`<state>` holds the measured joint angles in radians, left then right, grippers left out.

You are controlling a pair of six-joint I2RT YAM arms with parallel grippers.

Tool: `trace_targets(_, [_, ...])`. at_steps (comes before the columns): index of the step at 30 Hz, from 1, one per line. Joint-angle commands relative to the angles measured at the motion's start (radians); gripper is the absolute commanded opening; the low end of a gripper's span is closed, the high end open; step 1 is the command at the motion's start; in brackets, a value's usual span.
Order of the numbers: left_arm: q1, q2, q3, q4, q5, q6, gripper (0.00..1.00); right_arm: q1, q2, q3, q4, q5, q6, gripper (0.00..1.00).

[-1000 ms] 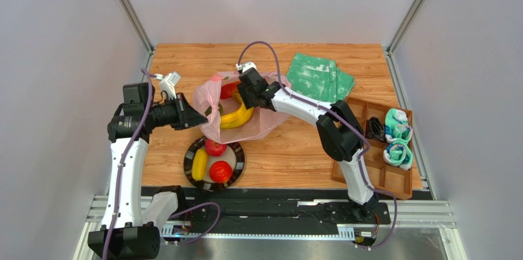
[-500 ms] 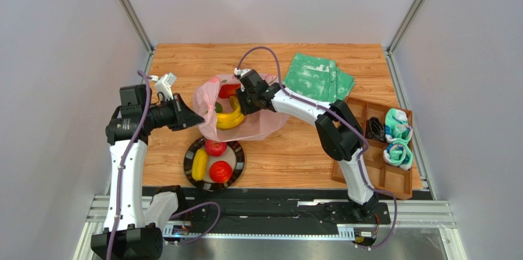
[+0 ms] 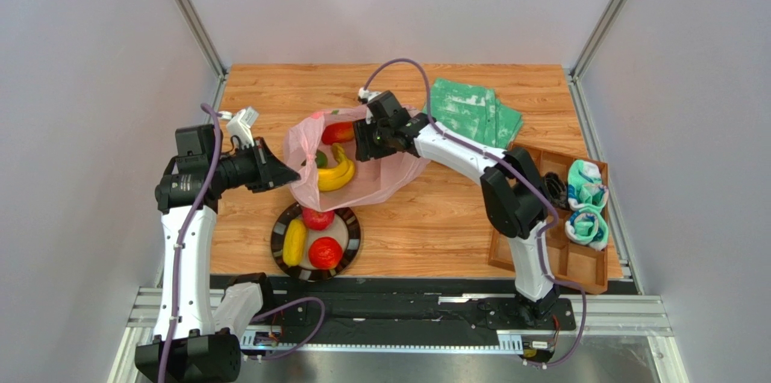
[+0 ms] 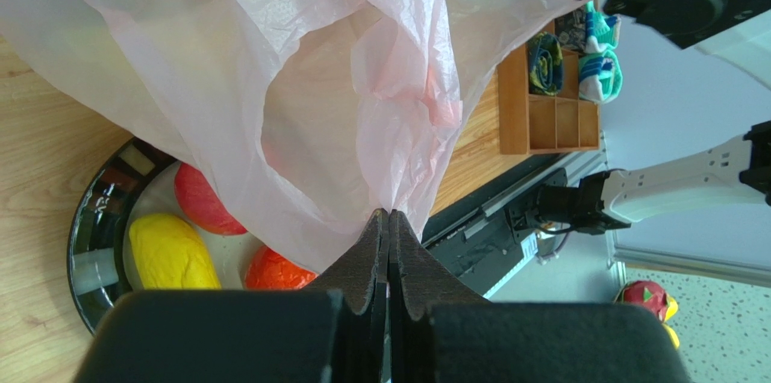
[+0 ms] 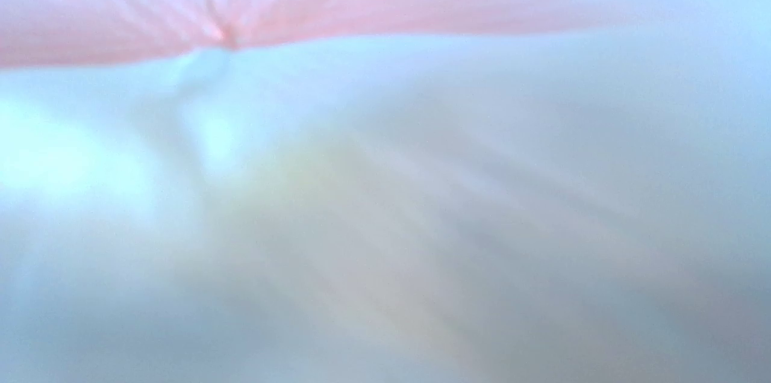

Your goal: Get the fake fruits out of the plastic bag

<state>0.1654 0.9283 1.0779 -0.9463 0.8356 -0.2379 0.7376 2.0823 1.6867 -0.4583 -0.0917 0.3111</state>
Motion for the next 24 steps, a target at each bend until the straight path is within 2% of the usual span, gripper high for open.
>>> trace_targets(1, [0.01, -0.009, -0.001, 0.009, 0.0, -0.005, 0.0, -0.001, -0.107, -0.009, 0.03, -0.105, 0.248, 0.64])
trace_targets(7, [0.013, 0.007, 0.005, -0.003, -0.012, 0.005, 0.0, 0.086, 0.022, 0.114, 0.006, -0.099, 0.358, 0.69])
trace_targets(16, [0.022, 0.043, 0.037, -0.019, -0.02, 0.018, 0.0, 0.121, 0.139, 0.289, -0.164, 0.158, 0.525, 0.68])
trace_targets(24, [0.031, 0.044, 0.014, -0.028, -0.029, 0.017, 0.0, 0.112, 0.169, 0.261, -0.157, 0.147, 0.566, 0.65])
